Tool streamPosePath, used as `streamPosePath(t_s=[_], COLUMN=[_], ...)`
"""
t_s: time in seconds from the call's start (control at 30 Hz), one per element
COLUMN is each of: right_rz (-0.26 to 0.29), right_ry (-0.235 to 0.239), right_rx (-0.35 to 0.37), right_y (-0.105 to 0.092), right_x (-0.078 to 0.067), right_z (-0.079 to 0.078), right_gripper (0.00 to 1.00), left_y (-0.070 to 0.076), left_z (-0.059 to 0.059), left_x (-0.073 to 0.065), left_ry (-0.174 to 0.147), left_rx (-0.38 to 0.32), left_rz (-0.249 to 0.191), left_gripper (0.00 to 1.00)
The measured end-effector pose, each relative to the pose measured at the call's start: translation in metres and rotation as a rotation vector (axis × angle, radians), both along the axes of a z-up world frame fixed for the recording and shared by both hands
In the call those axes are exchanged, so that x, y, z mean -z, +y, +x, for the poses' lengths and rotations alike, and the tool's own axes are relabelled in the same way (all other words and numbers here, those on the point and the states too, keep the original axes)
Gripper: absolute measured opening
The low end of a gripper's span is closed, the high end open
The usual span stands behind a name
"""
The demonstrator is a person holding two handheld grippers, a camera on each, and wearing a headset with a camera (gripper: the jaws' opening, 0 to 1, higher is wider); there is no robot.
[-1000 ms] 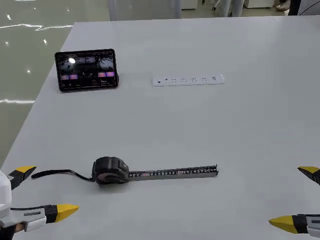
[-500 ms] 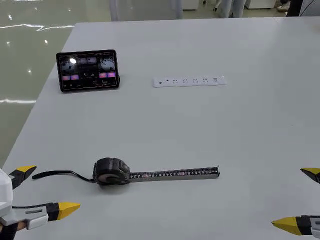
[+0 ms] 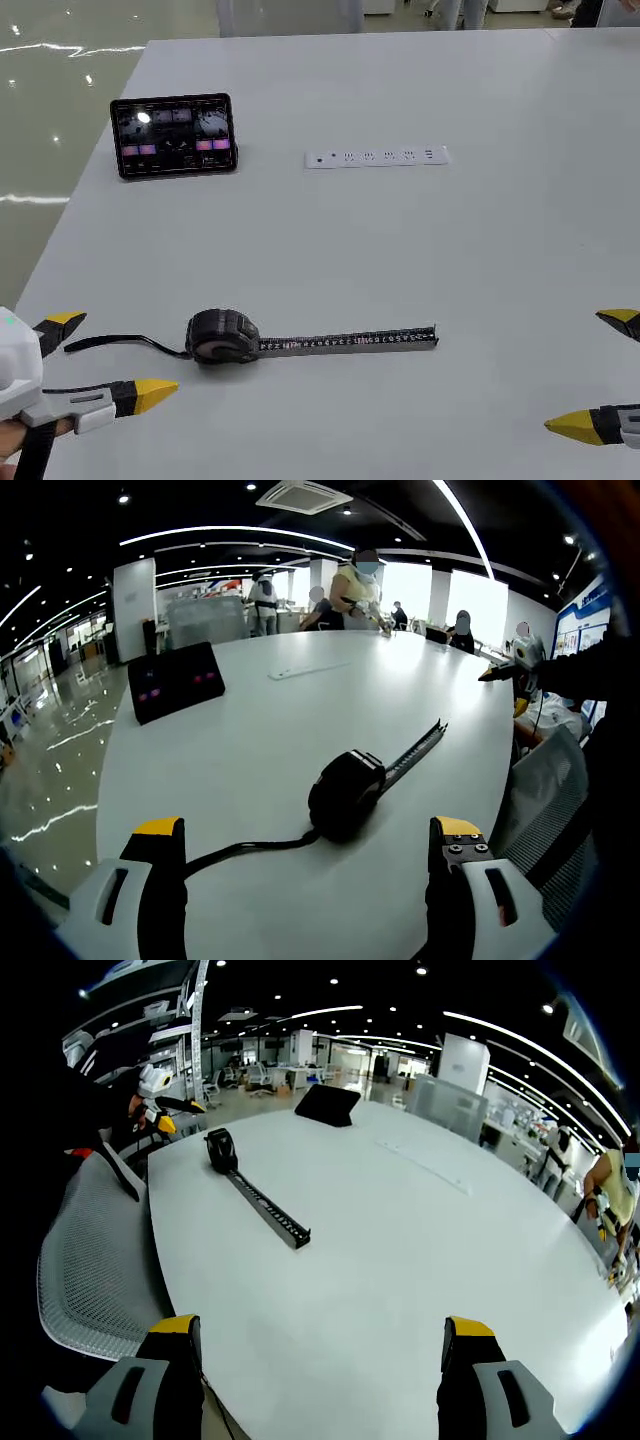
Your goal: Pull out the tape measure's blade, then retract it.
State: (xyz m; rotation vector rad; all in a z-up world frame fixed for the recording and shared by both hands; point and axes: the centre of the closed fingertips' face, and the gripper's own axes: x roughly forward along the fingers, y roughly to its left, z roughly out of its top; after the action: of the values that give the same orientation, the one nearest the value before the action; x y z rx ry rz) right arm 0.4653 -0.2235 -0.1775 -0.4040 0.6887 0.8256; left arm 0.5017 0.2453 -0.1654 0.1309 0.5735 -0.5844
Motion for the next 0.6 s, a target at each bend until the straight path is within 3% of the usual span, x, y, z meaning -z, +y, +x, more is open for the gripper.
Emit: streamPosePath(t_s=[0.1,0.13,0.2,0.27,0.37,0.6], right_rz=[-0.01,-0.021,-0.031,-0.039,-0.046,-0.058], right_ry=[0.0,0.001,0.004,0.008,0.007,0.007], right_rx=[-0.018,-0.026,-0.038,-0.046,-0.06,-0.093], right_y=[0.002,0.003,0.005,0.006,0.009,0.015], right_x=[-0.002,-0.002,-0.004,-0.005,-0.008,-0.014], right_z=[0.004,0.006,0.008,0.012,0.016,0.025], right_gripper=[0.99,0.99,0.99,0.99,0.99,0.99], left_y=[-0.003,-0.004,-0.008,-0.01,-0.019,-0.036], left_z=[0.004,0.004,0.008,0.01,0.012,0.015], left_x=[-0.001,-0.001,-0.005,-0.005,-0.01,-0.013], left_ry=[0.004,0.02,0.01,0.019,0.022,0.009], left_rx=[-0.018,-0.045,-0.064,-0.092,-0.104,-0.091], left_rz=[-0.006,-0.012,-0.043,-0.046,-0.091,-0.074], left_gripper=[0.99,0.99,0.99,0.99,0.99,0.99])
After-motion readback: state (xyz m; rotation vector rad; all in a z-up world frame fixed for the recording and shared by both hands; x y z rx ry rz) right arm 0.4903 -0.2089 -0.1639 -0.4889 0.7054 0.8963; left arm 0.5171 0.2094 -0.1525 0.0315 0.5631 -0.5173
